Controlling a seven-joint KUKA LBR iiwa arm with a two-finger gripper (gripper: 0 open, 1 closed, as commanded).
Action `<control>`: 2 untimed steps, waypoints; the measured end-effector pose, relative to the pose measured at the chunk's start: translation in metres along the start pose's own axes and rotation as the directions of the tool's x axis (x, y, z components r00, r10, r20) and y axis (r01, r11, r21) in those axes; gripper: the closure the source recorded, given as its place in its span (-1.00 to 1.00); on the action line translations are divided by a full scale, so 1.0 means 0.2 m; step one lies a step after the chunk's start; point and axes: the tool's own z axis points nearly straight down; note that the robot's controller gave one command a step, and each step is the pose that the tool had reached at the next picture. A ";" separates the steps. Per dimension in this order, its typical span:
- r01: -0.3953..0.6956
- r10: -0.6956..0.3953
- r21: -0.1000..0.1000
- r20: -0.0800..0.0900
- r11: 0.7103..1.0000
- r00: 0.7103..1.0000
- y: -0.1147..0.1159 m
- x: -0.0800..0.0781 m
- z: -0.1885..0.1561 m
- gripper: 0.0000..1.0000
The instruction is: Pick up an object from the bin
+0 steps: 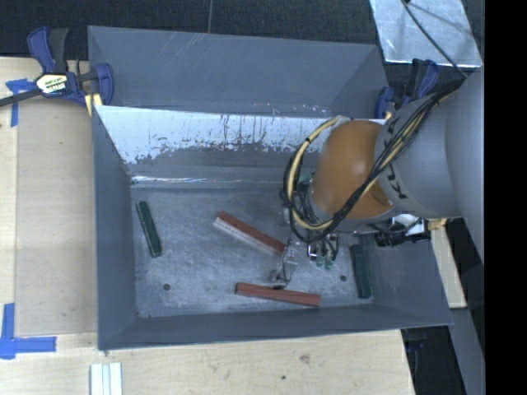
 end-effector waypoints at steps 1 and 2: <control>0.001 -0.001 -0.001 0.003 1.000 1.000 0.00 0.00 -0.01 1.00; 0.018 -0.018 -0.003 0.006 1.000 1.000 -0.02 0.04 -0.71 1.00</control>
Offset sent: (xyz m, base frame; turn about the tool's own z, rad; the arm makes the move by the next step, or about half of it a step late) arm 0.0000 0.0000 0.0000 0.0000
